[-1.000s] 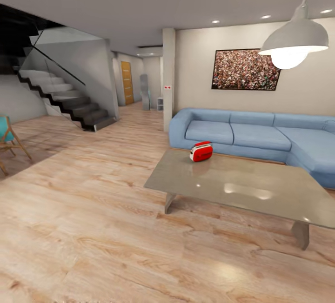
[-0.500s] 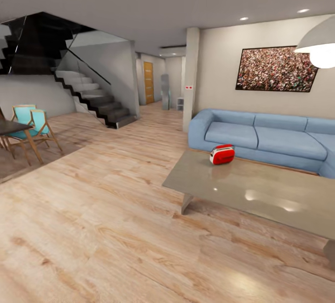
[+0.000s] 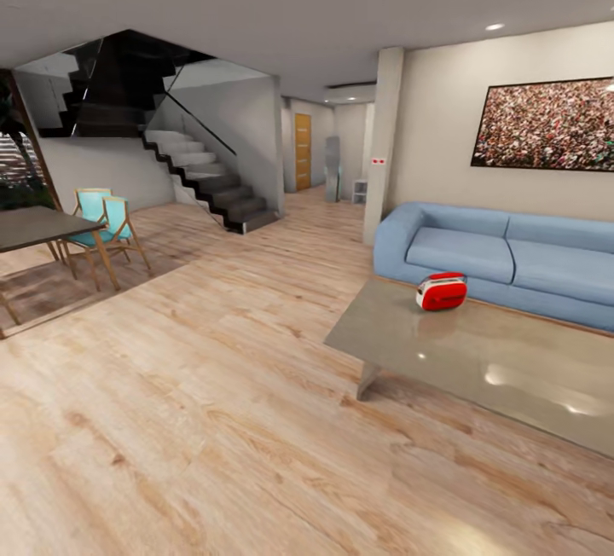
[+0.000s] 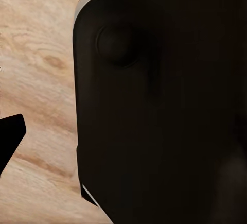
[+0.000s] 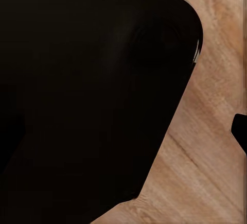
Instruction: Turn on the radio receiver that's on the table in the living room.
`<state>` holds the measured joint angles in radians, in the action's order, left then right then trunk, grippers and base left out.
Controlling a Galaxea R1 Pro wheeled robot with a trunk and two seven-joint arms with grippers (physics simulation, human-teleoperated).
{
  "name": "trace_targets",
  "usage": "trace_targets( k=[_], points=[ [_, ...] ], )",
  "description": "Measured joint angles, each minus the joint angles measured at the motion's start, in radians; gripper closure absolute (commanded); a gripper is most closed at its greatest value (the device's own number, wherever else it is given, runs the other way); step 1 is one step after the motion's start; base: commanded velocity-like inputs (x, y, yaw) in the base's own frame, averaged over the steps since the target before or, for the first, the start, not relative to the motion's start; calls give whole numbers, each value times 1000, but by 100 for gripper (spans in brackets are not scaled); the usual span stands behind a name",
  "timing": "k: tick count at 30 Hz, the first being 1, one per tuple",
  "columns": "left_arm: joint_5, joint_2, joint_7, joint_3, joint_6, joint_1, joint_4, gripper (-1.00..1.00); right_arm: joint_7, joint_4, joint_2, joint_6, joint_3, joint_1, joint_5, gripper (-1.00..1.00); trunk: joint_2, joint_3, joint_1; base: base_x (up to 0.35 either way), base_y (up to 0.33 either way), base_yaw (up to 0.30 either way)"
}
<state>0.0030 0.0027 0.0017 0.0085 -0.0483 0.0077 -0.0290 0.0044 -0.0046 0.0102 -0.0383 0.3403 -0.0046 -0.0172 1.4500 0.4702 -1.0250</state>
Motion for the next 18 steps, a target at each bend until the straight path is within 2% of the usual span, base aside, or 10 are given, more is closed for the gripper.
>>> trace_targets(
  k=[18],
  points=[
    [0,0,0,1,1,0,0,-100,1,0,-1,-2,2,0,0,-100,0,0,0,325,0,2]
  ],
)
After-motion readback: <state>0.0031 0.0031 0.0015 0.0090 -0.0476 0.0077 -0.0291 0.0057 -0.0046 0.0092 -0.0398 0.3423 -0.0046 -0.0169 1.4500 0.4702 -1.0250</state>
